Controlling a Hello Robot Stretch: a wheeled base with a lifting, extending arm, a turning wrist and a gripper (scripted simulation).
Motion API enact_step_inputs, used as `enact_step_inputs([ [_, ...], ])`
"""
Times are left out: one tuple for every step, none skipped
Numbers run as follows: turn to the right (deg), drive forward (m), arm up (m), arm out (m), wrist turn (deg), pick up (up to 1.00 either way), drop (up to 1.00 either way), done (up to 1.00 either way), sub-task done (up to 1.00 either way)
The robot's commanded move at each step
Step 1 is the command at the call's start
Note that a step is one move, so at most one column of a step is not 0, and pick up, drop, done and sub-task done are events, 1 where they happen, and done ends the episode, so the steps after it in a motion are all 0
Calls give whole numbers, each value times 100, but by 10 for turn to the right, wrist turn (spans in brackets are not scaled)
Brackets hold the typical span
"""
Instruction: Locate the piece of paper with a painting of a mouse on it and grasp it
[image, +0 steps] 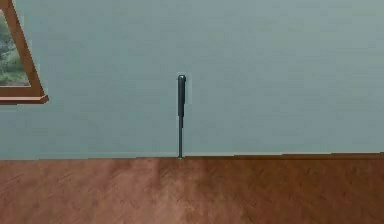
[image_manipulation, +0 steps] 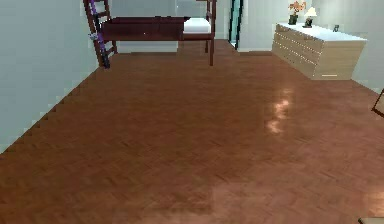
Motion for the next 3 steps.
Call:
enact_step_inputs([
  [0,15,0,0,0,0,0,0,0],
  [450,0,0,0,0,0,0,0,0],
  [390,0,0,0,0,0,0,0,0],
])
